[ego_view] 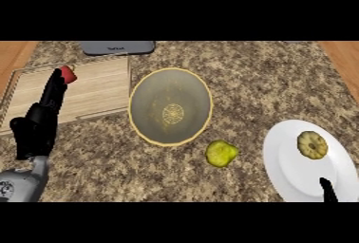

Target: Pick the pear from the plate and place it in the bowl

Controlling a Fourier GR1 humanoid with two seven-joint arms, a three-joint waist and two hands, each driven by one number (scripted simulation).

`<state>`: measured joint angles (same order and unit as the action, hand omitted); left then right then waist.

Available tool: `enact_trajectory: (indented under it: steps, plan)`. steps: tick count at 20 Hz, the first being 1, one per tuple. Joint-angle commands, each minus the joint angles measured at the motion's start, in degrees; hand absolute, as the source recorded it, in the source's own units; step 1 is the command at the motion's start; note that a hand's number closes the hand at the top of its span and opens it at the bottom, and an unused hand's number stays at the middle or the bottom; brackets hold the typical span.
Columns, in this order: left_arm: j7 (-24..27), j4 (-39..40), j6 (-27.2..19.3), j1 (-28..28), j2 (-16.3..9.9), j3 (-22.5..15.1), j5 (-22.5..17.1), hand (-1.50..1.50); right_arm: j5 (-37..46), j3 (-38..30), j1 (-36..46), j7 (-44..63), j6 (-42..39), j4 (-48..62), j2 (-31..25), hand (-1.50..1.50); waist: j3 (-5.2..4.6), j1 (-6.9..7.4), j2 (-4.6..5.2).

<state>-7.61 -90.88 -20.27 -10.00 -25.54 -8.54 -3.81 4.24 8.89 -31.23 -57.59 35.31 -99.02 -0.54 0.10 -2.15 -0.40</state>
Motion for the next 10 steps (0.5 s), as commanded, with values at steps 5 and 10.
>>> enact_trajectory:
  steps: [5, 10]
  plan:
    - [-1.5, -0.2, -0.8, -2.9, 1.5, -2.1, 3.2, 0.00, 22.8, 9.0, -12.0, 13.9, 15.6, -4.1, 0.5, -1.50, -0.37, 1.86, 0.97]
    - [-1.1, -0.3, 2.1, -2.7, 0.2, -0.2, 1.3, 0.00, 39.8, 9.7, -12.7, 31.2, 11.4, -6.4, 0.5, -1.50, -0.34, 3.14, 1.04]
